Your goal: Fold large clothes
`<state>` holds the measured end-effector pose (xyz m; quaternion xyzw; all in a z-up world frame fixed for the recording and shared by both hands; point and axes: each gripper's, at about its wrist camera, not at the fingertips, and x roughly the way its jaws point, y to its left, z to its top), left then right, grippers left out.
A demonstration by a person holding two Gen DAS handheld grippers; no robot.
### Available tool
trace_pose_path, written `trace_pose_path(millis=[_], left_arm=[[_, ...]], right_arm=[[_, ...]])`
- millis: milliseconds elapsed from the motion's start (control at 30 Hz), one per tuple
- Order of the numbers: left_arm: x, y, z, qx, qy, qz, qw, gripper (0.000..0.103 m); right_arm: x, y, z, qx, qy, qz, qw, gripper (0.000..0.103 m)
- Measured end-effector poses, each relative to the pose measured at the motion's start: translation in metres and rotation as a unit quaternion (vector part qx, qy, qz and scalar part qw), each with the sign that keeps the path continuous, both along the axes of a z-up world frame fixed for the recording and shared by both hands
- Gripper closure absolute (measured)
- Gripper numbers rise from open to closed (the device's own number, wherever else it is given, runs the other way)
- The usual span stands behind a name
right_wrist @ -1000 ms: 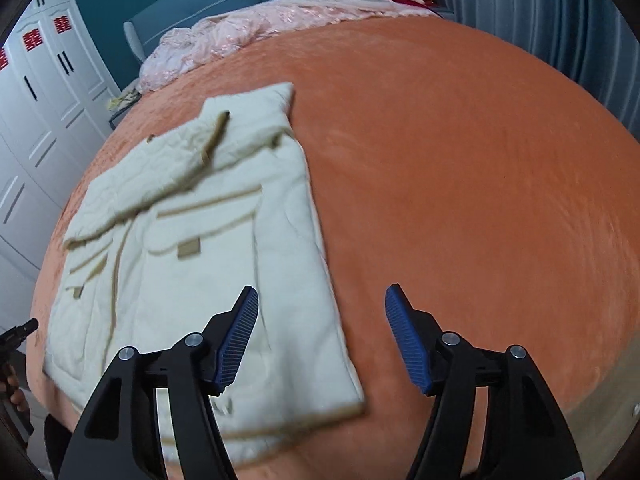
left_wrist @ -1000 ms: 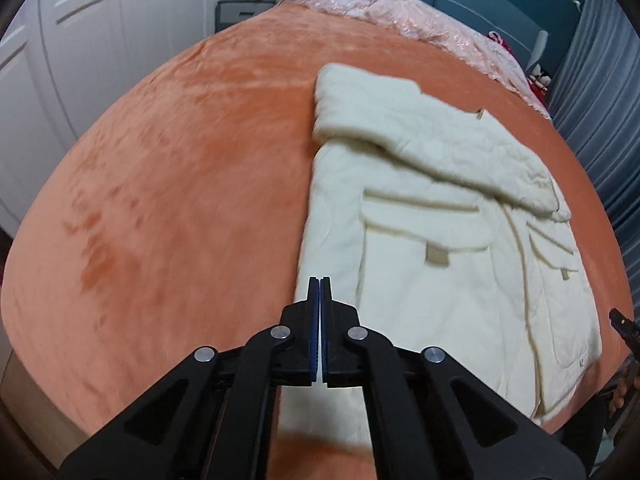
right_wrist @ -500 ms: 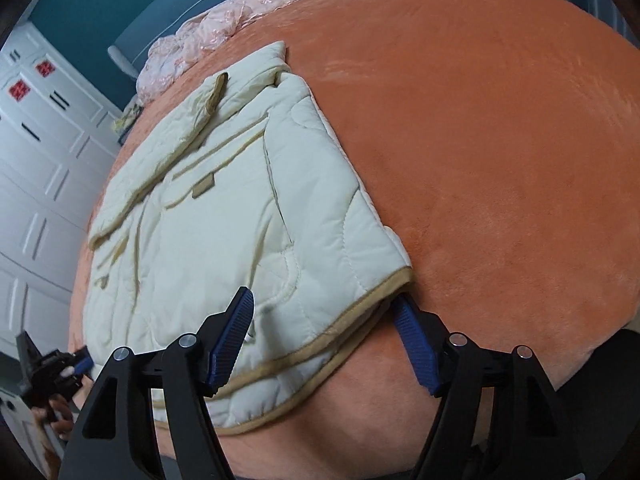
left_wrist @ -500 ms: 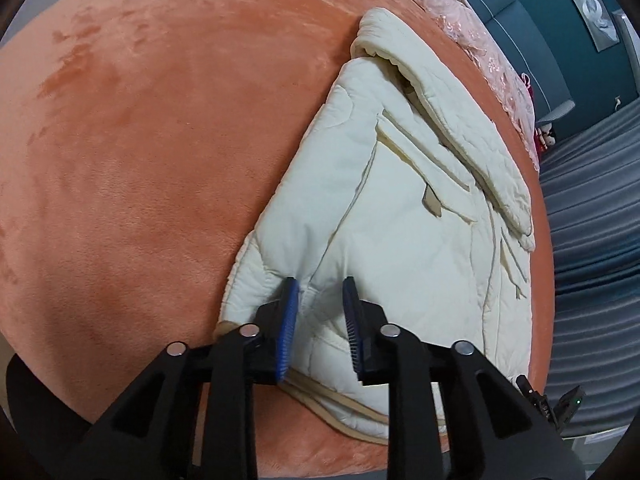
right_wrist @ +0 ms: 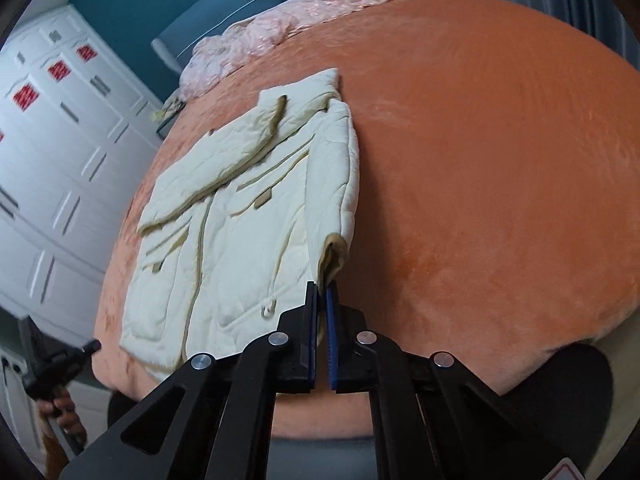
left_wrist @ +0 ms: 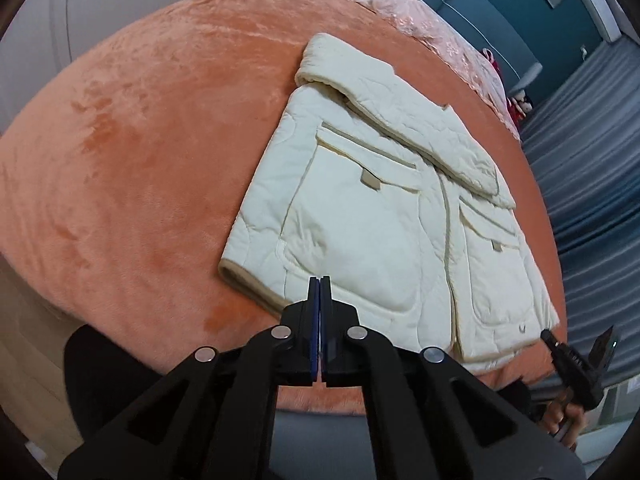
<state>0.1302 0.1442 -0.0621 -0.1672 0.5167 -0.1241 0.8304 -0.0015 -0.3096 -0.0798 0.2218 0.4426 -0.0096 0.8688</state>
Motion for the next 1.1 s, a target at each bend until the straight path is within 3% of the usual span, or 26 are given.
trace_pose_path(millis=[133, 200, 267, 333, 367, 400, 433, 467, 667, 867, 900, 933, 967, 1000, 1100], left_arm=[[-0.046, 0.013, 0.031, 0.071, -0.008, -0.054, 0.996, 0.103], [-0.053, 0.029, 0.034, 0.063, -0.006, -0.035, 0.9974, 0.103], [-0.045, 0.043, 0.031, 0.022, -0.004, -0.007, 0.9997, 0.103], [-0.033, 0.049, 0.023, -0.012, -0.013, 0.021, 0.9996, 0.103], [-0.024, 0.048, 0.018, -0.02, -0.016, 0.03, 0.9992, 0.096], [-0.017, 0.046, 0.013, -0.024, -0.015, 0.033, 0.999, 0.087], [-0.008, 0.045, 0.007, -0.029, -0.012, 0.041, 0.9987, 0.059], [0.0, 0.045, 0.001, -0.033, -0.008, 0.058, 0.9977, 0.045], [0.047, 0.034, -0.045, -0.045, 0.034, 0.088, 0.9945, 0.045], [0.068, 0.021, -0.079, -0.033, 0.07, 0.097, 0.9923, 0.045], [0.069, 0.02, -0.079, -0.029, 0.065, 0.1, 0.9924, 0.045], [0.069, 0.018, -0.078, -0.025, 0.065, 0.102, 0.9924, 0.05], [0.07, 0.017, -0.077, -0.026, 0.066, 0.099, 0.9926, 0.072], [0.07, 0.015, -0.076, -0.033, 0.067, 0.092, 0.9929, 0.086], [0.064, 0.013, -0.058, -0.031, 0.043, 0.087, 0.9948, 0.095]], right_arm=[[-0.044, 0.009, 0.02, -0.08, 0.024, 0.074, 0.994, 0.103], [-0.051, -0.003, 0.017, -0.063, 0.025, 0.057, 0.996, 0.102], [-0.049, -0.018, 0.006, -0.019, 0.02, 0.015, 0.999, 0.102], [-0.042, -0.028, -0.007, 0.031, 0.01, -0.028, 0.999, 0.073], [-0.036, -0.032, -0.013, 0.048, 0.001, -0.049, 0.998, 0.062], [-0.03, -0.035, -0.019, 0.055, -0.009, -0.068, 0.996, 0.044], [-0.021, -0.035, -0.023, 0.057, -0.013, -0.082, 0.995, 0.039], [-0.012, -0.035, -0.029, 0.062, -0.013, -0.088, 0.994, 0.039], [0.029, -0.04, -0.071, 0.097, 0.015, -0.129, 0.987, 0.039], [0.044, -0.046, -0.09, 0.18, 0.0, -0.183, 0.966, 0.039], [0.047, -0.046, -0.09, 0.185, -0.002, -0.184, 0.965, 0.043], [0.052, -0.046, -0.09, 0.187, -0.005, -0.181, 0.966, 0.06], [0.057, -0.045, -0.09, 0.186, -0.003, -0.171, 0.967, 0.075], [0.062, -0.043, -0.088, 0.177, 0.003, -0.163, 0.971, 0.095], [0.063, -0.036, -0.069, 0.137, -0.013, -0.14, 0.981, 0.096]])
